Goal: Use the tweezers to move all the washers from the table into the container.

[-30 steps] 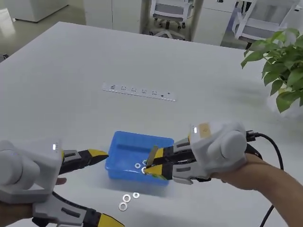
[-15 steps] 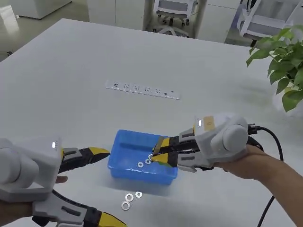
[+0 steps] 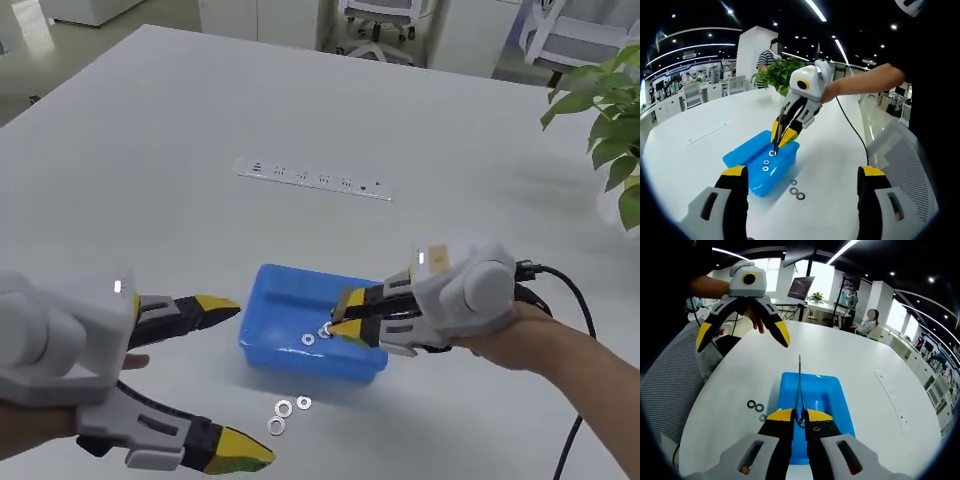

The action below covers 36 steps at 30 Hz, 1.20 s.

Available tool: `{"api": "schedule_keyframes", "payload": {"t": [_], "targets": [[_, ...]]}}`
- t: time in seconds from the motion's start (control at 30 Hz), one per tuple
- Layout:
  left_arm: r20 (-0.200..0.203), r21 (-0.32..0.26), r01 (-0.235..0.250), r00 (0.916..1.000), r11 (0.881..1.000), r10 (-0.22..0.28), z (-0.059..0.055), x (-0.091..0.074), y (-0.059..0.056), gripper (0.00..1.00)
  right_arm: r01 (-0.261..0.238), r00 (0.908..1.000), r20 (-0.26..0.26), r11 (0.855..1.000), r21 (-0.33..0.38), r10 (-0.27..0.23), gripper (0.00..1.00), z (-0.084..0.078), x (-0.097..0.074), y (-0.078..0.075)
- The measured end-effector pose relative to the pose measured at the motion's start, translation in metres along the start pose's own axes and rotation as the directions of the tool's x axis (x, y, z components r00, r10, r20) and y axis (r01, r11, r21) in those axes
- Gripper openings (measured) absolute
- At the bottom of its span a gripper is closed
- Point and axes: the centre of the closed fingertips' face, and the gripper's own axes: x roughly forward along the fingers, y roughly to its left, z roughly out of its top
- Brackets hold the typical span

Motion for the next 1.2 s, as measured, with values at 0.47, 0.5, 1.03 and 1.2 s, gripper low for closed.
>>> {"api": "schedule_keyframes", "payload": {"t": [0.47, 0.5, 1.03, 1.2], "targets": [[-0.006, 0.014, 0.017, 0.9998, 1.000, -0.017, 0.005, 0.006, 0.011, 0.86, -0.023, 0.9995, -0.019, 0.997, 0.077, 0.024, 0.09, -0.019, 0.017, -0.004], [-0.004, 0.020, 0.020, 0.9998, 1.000, -0.020, 0.006, 0.006, 0.012, 0.85, -0.023, 0.9994, -0.022, 0.997, 0.077, 0.025, 0.09, -0.020, 0.019, -0.003], [-0.007, 0.077, 0.039, 0.9992, 0.996, -0.039, 0.023, 0.029, 0.040, 0.52, -0.044, 0.9982, -0.035, 0.992, 0.122, 0.049, 0.10, -0.025, 0.029, -0.003], [-0.012, 0.104, 0.039, 0.9992, 0.994, -0.038, 0.029, 0.038, 0.047, 0.40, -0.050, 0.9980, -0.030, 0.990, 0.132, 0.055, 0.10, -0.025, 0.030, -0.003]]}}
